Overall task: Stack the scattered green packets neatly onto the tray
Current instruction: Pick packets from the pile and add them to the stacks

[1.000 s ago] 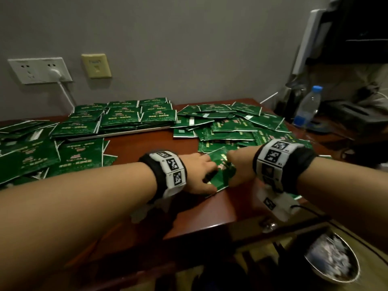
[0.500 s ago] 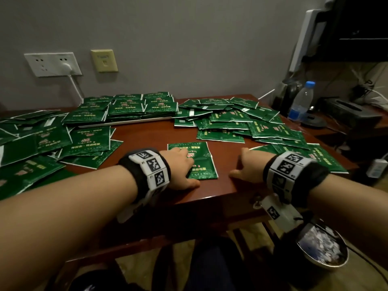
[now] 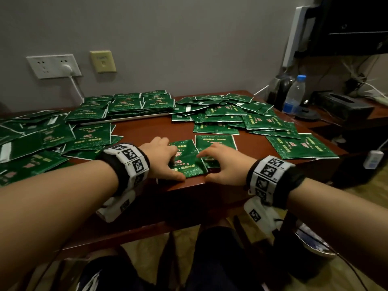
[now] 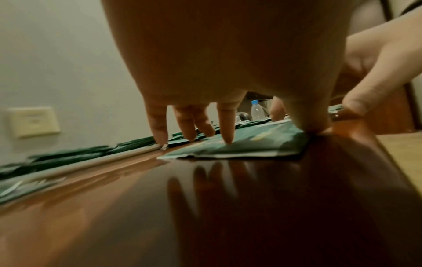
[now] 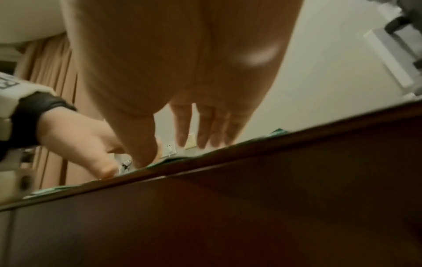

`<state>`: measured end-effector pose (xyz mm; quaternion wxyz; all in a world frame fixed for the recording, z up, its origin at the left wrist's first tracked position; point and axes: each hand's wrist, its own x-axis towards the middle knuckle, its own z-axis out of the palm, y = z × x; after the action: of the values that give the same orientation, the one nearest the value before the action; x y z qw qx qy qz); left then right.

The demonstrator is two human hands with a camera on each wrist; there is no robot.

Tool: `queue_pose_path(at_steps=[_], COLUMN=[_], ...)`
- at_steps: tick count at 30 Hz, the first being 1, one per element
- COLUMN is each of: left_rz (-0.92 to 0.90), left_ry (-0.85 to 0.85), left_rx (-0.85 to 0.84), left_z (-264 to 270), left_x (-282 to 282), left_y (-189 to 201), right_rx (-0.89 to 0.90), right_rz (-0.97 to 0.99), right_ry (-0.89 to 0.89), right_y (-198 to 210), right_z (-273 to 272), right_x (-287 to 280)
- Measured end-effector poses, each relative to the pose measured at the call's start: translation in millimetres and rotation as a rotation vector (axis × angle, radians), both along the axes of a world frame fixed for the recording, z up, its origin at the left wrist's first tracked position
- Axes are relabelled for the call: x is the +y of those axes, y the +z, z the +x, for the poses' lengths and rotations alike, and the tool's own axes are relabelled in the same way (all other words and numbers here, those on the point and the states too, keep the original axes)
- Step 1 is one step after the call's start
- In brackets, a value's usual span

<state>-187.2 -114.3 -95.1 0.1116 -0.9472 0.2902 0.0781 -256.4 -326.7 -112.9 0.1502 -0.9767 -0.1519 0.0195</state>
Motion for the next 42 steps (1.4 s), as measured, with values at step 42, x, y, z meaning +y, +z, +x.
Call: queue_pose_path(at_steps=[42], left_rz=[0.000], left_ry=[0.321], left_rx=[0.121], left_z=[44.2], left_x=[52.4], left_y=[-0.2], right_rx=[0.187], right_rz=[-0.409], right_ry=[-0.131], right_y=[27.1], right_z=[91.0], right_x=[56.0])
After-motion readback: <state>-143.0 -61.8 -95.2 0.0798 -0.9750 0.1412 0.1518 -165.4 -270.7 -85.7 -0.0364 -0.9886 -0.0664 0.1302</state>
